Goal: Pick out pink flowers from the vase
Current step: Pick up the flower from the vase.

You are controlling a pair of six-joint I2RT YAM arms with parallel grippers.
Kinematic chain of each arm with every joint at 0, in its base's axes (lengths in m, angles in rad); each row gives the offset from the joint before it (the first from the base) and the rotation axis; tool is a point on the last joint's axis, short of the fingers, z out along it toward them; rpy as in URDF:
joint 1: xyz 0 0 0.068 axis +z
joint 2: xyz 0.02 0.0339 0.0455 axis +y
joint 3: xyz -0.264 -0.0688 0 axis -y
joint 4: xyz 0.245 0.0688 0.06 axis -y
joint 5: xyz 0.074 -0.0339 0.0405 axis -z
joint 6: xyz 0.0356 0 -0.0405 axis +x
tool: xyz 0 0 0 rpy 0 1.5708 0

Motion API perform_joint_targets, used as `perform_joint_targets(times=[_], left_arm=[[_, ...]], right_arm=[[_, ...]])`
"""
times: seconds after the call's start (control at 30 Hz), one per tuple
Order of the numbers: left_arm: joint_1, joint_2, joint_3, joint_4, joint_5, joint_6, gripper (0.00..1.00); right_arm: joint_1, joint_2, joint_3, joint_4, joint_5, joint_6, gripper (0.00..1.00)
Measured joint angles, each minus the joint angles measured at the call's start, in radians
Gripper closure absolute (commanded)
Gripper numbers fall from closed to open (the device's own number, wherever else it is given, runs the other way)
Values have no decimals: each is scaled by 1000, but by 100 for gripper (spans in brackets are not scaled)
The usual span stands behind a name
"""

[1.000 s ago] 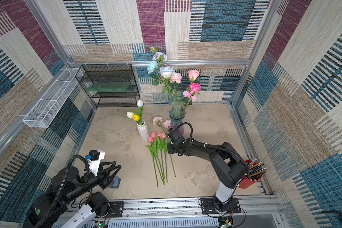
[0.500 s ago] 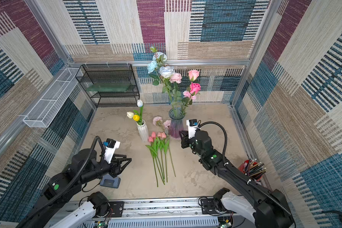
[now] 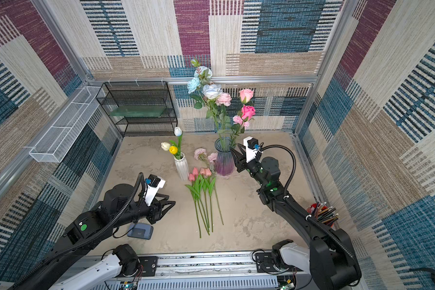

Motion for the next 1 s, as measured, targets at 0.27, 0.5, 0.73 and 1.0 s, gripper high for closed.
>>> perform_joint_targets(times=[0.27, 0.5, 0.73, 1.0], left_arm=[[0, -122, -73, 0, -21, 19, 54], [0, -157, -94, 0, -23, 33, 54], [0, -138, -94, 0, -22, 43, 54], [0, -141, -83, 0, -23, 60, 55]], right_arm=[[-59, 111, 41, 58, -16, 14, 60], [-71, 174, 85, 83, -53, 26, 63], [-74, 240, 147, 82, -99, 42, 79], [-68, 257, 179, 82, -131, 51, 94]])
